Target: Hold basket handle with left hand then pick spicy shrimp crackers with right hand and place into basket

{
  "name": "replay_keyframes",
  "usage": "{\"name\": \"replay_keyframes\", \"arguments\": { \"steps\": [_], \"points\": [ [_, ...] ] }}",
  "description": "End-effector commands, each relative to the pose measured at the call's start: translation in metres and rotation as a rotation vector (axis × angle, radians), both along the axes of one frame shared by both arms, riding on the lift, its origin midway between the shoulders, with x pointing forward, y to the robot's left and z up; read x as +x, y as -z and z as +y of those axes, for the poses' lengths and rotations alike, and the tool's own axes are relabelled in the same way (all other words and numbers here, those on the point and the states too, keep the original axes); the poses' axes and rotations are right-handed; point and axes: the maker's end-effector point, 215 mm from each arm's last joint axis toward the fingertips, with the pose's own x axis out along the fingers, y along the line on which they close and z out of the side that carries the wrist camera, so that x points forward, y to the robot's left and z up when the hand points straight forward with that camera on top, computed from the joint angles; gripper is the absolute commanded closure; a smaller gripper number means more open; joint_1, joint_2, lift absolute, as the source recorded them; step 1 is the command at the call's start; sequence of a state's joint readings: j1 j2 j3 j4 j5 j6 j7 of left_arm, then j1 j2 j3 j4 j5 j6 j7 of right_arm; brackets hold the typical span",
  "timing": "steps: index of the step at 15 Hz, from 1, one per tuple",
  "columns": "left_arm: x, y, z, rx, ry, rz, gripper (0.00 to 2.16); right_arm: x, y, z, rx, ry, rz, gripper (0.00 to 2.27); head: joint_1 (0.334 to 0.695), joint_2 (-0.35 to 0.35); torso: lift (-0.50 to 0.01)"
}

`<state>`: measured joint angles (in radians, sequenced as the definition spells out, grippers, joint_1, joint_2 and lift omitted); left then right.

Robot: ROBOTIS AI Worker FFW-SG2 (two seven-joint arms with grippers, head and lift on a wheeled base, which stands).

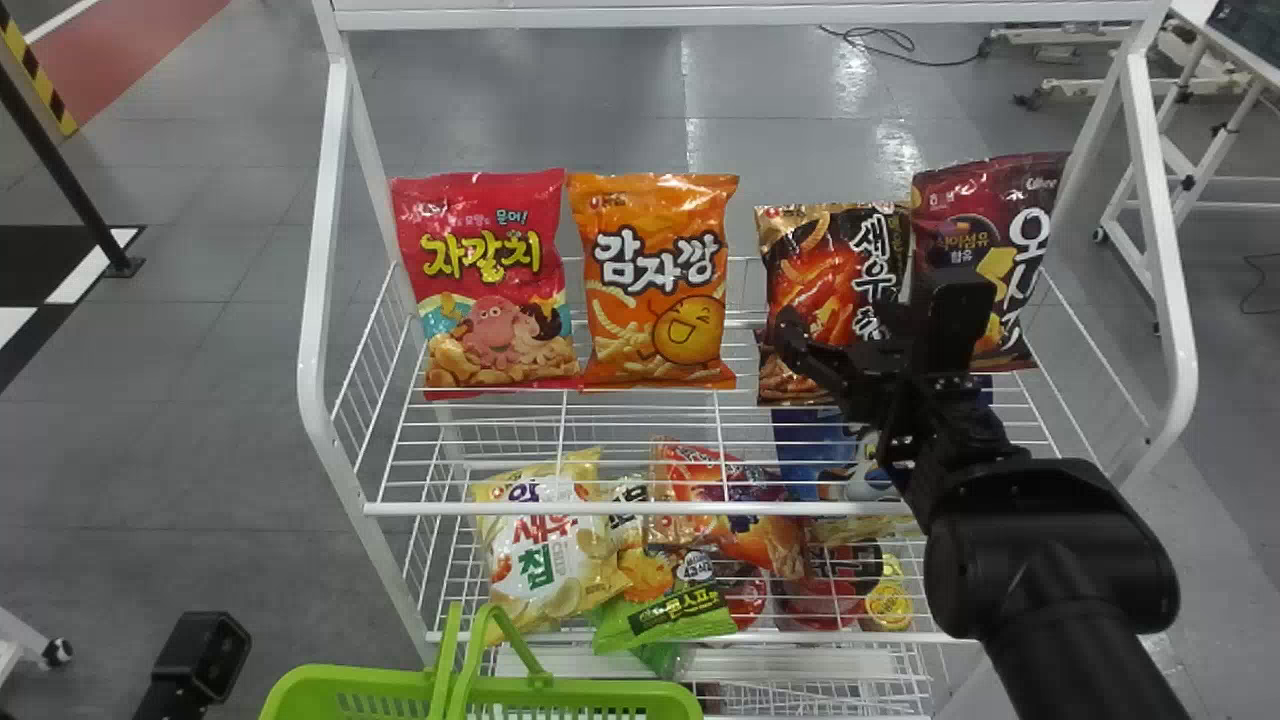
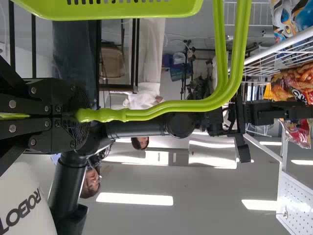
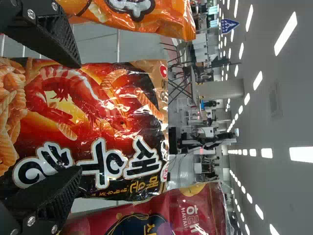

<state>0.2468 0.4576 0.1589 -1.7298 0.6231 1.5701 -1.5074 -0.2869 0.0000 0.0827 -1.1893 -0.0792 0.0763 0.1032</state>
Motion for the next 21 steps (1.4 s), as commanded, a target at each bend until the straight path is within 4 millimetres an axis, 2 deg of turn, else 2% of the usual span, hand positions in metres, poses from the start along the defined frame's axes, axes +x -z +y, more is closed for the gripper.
{"name": "replay_keyframes", "arguments": {
  "steps": [1, 3, 5, 6, 7, 8, 11, 12, 17, 21],
  "points": [
    [0.002, 0.0, -0.001, 0.002, 0.005, -0.001, 2.14, 0.001, 0.005, -0.005, -0.007, 0.02, 0.012, 0.13, 0.695, 0.023, -0.007],
    [0.003, 0.001, -0.001, 0.004, 0.009, 0.003, 2.14, 0.003, 0.01, -0.005, -0.03, 0.017, 0.034, 0.52, 0.695, 0.014, -0.007],
    [0.003, 0.002, -0.002, 0.005, 0.011, 0.003, 2.14, 0.003, 0.011, -0.006, -0.033, 0.019, 0.039, 1.02, 0.695, 0.013, -0.007],
    [0.004, 0.002, -0.002, 0.007, 0.012, 0.002, 2.14, 0.003, 0.013, -0.008, -0.035, 0.022, 0.045, 1.47, 0.695, 0.012, -0.007],
    [0.004, 0.002, -0.002, 0.007, 0.012, 0.002, 2.14, 0.003, 0.013, -0.009, -0.035, 0.026, 0.046, 1.8, 0.695, 0.01, -0.007],
    [0.004, 0.002, -0.002, 0.007, 0.012, 0.002, 2.14, 0.003, 0.015, -0.01, -0.036, 0.027, 0.054, 1.98, 0.695, 0.009, -0.007],
    [0.004, 0.002, -0.002, 0.007, 0.012, 0.002, 2.14, 0.0, 0.01, -0.013, -0.037, 0.048, 0.041, 2.05, 0.695, 0.005, -0.007],
    [0.004, 0.002, -0.002, 0.007, 0.012, 0.002, 2.14, -0.003, 0.007, -0.015, -0.038, 0.062, 0.036, 2.21, 0.695, 0.004, -0.007],
    [0.003, 0.002, -0.003, 0.005, 0.014, 0.002, 2.14, -0.021, -0.005, -0.014, -0.038, 0.063, 0.057, 2.22, 0.695, -0.002, -0.007],
    [0.005, 0.0, -0.004, 0.001, 0.017, -0.002, 2.14, -0.022, -0.008, -0.006, -0.021, 0.048, 0.056, 2.22, 0.695, 0.002, -0.007]
  ]
}}
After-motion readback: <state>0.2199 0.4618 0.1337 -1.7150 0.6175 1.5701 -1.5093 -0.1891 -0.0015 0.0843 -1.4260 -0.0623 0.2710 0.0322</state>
